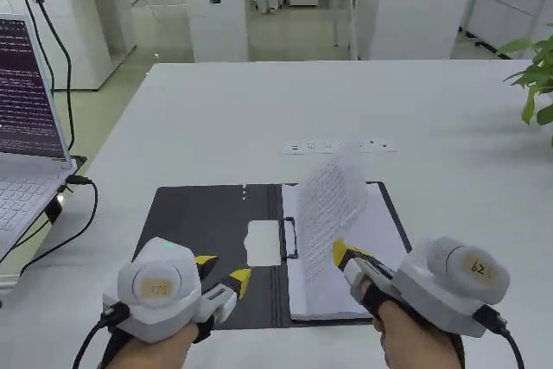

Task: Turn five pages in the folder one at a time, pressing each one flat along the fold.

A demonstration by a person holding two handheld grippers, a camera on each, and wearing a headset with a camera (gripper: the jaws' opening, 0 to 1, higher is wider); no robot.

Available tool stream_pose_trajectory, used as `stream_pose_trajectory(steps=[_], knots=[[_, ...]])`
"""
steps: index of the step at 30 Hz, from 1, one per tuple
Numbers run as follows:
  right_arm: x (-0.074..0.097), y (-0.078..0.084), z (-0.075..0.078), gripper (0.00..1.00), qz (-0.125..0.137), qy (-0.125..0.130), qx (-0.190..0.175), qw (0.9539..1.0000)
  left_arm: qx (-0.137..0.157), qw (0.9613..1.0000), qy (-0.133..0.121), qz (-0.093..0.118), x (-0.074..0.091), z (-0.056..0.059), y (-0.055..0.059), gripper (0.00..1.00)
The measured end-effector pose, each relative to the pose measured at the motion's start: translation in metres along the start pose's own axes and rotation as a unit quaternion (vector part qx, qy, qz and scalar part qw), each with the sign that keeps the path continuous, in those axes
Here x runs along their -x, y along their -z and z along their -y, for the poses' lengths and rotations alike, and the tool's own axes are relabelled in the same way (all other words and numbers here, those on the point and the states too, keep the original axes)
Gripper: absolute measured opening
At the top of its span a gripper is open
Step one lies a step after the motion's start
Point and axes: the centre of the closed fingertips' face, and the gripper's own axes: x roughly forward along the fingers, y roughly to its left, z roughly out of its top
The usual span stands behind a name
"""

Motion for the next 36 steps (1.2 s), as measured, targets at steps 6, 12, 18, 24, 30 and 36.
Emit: stream_pose_trajectory(steps=[6, 12, 18, 24, 30, 36], knots=[[-0.016, 0.012, -0.036, 0.00, -0.022, -0.038, 0.071, 0.9965, 0.014, 0.9995, -0.026, 0.008, 0.022, -0.025, 0.002, 0.29], [-0.030, 0.029, -0.056, 0.00, -0.047, -0.055, 0.101, 0.9923, 0.025, 0.9984, -0.050, 0.012, 0.038, -0.045, 0.008, 0.29], [-0.042, 0.048, -0.071, 0.00, -0.071, -0.068, 0.130, 0.9865, 0.045, 0.9963, -0.071, 0.017, 0.055, -0.062, 0.014, 0.29], [-0.054, 0.073, -0.078, 0.00, -0.104, -0.078, 0.152, 0.9798, 0.059, 0.9939, -0.091, 0.018, 0.072, -0.075, 0.024, 0.29], [-0.064, 0.090, -0.083, 0.00, -0.126, -0.076, 0.179, 0.9727, 0.073, 0.9918, -0.104, 0.019, 0.084, -0.084, 0.030, 0.29], [-0.072, 0.113, -0.084, 0.00, -0.159, -0.077, 0.230, 0.9570, 0.081, 0.9901, -0.113, 0.020, 0.093, -0.087, 0.034, 0.28]])
